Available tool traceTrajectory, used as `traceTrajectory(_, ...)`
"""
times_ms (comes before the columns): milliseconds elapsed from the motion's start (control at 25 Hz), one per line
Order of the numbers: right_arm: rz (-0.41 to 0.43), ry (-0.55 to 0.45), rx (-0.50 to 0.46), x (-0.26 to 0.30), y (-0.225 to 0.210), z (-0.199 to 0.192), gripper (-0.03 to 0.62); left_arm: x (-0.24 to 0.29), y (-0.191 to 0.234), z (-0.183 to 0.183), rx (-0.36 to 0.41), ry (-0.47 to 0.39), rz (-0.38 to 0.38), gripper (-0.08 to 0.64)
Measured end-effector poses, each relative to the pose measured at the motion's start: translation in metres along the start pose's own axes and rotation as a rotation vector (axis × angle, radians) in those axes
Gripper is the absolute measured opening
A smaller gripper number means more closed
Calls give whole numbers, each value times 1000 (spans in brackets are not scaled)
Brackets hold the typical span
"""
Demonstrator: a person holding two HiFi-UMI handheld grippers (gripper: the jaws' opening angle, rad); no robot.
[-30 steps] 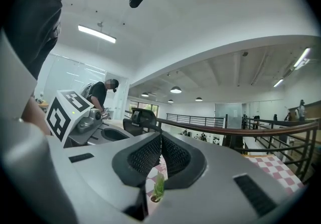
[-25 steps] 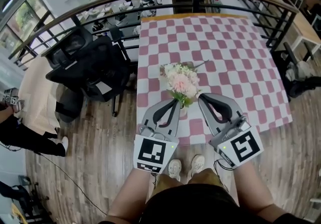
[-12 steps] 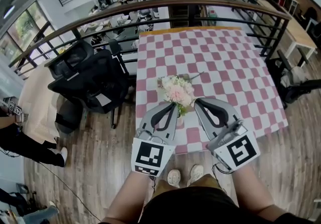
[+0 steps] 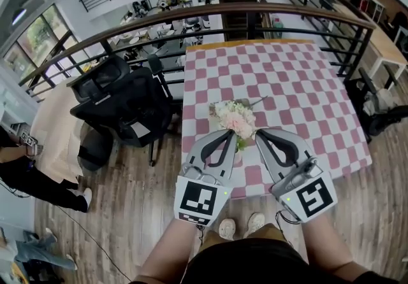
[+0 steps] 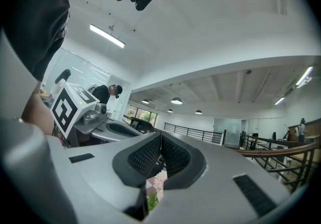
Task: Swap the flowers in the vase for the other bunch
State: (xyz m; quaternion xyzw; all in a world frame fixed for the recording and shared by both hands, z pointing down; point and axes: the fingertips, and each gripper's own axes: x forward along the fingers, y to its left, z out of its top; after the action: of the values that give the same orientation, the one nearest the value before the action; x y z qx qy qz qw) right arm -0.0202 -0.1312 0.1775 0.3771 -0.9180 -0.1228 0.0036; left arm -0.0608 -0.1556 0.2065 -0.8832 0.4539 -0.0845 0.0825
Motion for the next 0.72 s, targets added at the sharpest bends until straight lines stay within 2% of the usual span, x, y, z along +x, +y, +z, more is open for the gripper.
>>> traceTrajectory(200, 24, 15, -7, 4, 4, -4, 32, -4, 3, 3, 4, -2, 9, 9)
traceTrajectory(720, 18, 36, -18, 7, 12, -6, 32, -10, 7, 1, 7, -5, 9, 9)
